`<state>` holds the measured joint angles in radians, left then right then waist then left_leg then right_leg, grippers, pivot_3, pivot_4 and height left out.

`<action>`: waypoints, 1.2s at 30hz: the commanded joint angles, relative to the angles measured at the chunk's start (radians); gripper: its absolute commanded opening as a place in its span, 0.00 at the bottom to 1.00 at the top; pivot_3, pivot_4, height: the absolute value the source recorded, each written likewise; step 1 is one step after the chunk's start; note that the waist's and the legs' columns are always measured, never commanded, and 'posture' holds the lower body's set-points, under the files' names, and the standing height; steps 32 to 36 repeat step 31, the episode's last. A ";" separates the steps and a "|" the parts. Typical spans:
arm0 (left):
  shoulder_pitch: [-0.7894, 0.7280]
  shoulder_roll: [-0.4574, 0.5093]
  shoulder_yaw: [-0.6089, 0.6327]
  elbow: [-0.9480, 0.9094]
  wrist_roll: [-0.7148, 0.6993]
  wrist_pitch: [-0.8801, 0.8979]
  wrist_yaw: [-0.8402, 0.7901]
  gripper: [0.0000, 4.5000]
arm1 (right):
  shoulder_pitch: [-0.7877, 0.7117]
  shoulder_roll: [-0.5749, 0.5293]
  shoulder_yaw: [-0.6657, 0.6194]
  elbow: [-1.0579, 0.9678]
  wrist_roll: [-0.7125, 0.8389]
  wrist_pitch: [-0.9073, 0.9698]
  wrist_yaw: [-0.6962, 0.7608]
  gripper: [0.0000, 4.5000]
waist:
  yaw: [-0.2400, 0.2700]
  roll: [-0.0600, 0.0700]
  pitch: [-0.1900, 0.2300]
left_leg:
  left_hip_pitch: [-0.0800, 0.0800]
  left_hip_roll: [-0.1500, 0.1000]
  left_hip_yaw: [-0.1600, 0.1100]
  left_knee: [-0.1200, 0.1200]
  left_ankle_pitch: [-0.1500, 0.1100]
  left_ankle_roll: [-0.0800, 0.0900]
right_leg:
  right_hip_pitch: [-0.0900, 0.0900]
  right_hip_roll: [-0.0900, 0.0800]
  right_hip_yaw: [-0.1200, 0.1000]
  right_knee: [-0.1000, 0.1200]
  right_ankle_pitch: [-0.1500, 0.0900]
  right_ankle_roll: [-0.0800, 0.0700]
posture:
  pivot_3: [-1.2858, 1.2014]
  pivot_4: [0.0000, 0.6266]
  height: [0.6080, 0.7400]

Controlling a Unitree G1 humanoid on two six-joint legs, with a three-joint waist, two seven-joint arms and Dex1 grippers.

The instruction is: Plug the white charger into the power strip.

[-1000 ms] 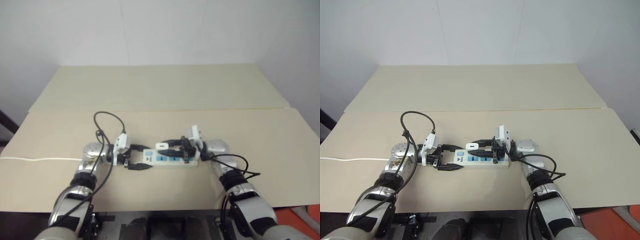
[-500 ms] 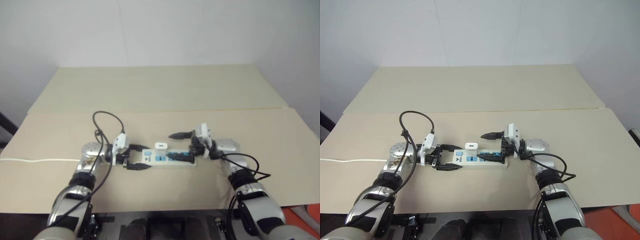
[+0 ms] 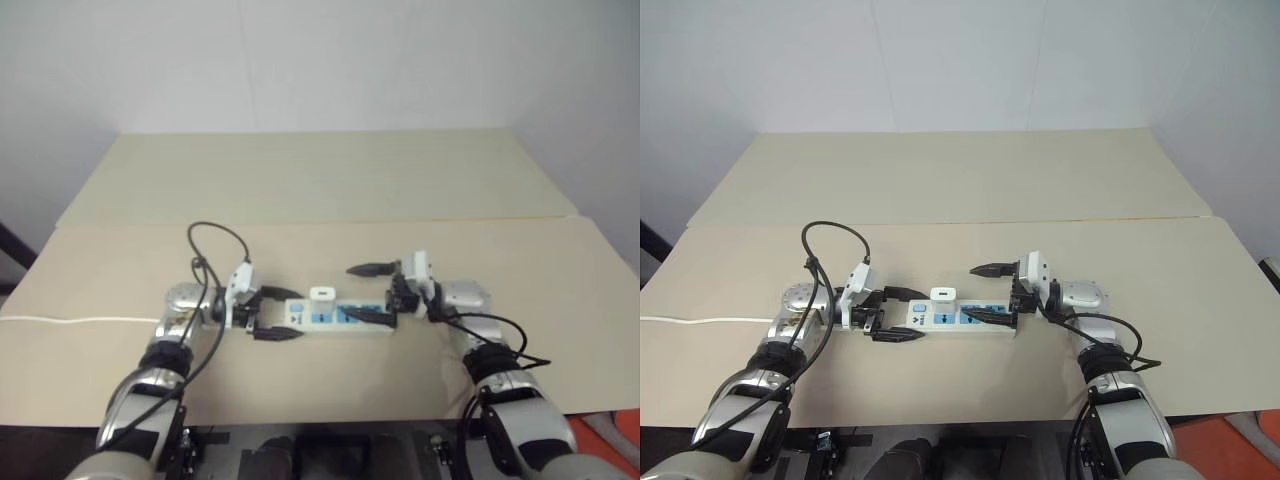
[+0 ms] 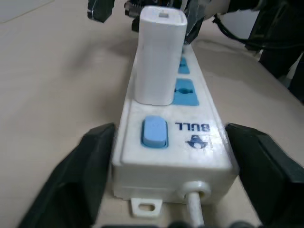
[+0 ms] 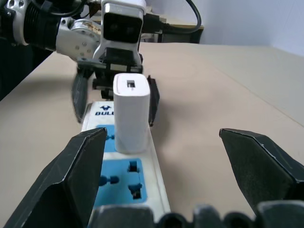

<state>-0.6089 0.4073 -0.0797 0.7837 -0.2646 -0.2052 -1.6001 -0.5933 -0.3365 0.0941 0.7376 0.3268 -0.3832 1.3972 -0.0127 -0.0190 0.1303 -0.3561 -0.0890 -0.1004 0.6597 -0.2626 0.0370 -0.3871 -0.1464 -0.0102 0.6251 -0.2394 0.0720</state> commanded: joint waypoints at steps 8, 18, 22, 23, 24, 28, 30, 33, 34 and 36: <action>0.031 0.062 -0.002 -0.157 -0.163 -0.007 -0.014 0.99 | 0.057 -0.071 -0.027 0.022 -0.018 0.040 0.043 1.00 | -0.002 0.003 0.001 | -0.002 0.000 0.000 0.000 -0.001 -0.001 | -0.001 0.000 0.002 -0.001 0.000 0.000 | 0.52 0.24 1.00; 0.021 0.341 -0.064 -0.262 -0.324 0.086 -0.014 0.99 | 0.097 -0.326 -0.151 -0.153 0.095 0.188 0.175 1.00 | 0.000 0.010 0.006 | -0.013 -0.001 0.000 0.000 0.000 -0.001 | -0.011 0.000 0.002 0.000 0.000 -0.001 | 0.52 0.24 1.00; 0.008 0.413 -0.126 -0.236 -0.339 0.056 -0.014 0.99 | 0.139 -0.416 -0.191 -0.262 0.126 0.218 0.195 1.00 | -0.003 0.010 0.009 | -0.016 0.000 0.002 0.000 0.000 -0.002 | -0.015 0.000 0.002 0.002 0.000 -0.001 | 0.52 0.24 1.00; 0.003 0.433 -0.142 -0.231 -0.345 0.050 -0.014 0.99 | 0.148 -0.443 -0.202 -0.300 0.137 0.239 0.195 1.00 | -0.004 0.010 0.010 | -0.017 0.000 0.002 0.000 0.000 -0.002 | -0.015 0.000 0.002 0.002 0.000 -0.001 | 0.52 0.24 1.00; -0.002 0.453 -0.158 -0.229 -0.350 0.047 -0.014 0.99 | 0.158 -0.472 -0.208 -0.341 0.149 0.271 0.198 1.00 | -0.006 0.010 0.011 | -0.017 0.000 0.003 0.000 0.000 -0.002 | -0.016 0.000 0.002 0.002 0.000 -0.001 | 0.52 0.24 1.00; -0.008 0.533 -0.212 -0.234 -0.363 0.030 -0.014 0.99 | 0.211 -0.585 -0.225 -0.489 0.176 0.350 0.214 1.00 | -0.005 0.011 0.017 | -0.018 0.000 0.004 0.001 0.000 -0.002 | -0.016 0.000 0.003 0.002 0.000 -0.001 | 0.52 0.24 1.00; -0.010 0.559 -0.218 -0.226 -0.368 0.020 -0.014 0.99 | 0.240 -0.618 -0.236 -0.531 0.154 0.304 0.202 1.00 | -0.004 0.012 0.017 | -0.018 0.000 0.004 0.001 0.000 -0.002 | -0.017 0.000 0.003 0.002 0.000 -0.001 | 0.52 0.24 1.00; -0.010 0.569 -0.219 -0.223 -0.373 0.017 -0.014 0.99 | 0.255 -0.629 -0.243 -0.552 0.157 0.301 0.197 1.00 | -0.004 0.012 0.017 | -0.018 0.000 0.004 0.001 0.000 -0.002 | -0.017 0.000 0.002 0.002 0.000 -0.001 | 0.52 0.24 1.00; -0.010 0.569 -0.219 -0.223 -0.373 0.017 -0.014 0.99 | 0.255 -0.629 -0.243 -0.552 0.157 0.301 0.197 1.00 | -0.004 0.012 0.017 | -0.018 0.000 0.004 0.001 0.000 -0.002 | -0.017 0.000 0.002 0.002 0.000 -0.001 | 0.52 0.24 1.00; -0.010 0.569 -0.219 -0.223 -0.373 0.017 -0.014 0.99 | 0.255 -0.629 -0.243 -0.552 0.157 0.301 0.197 1.00 | -0.004 0.012 0.017 | -0.018 0.000 0.004 0.001 0.000 -0.002 | -0.017 0.000 0.002 0.002 0.000 -0.001 | 0.52 0.24 1.00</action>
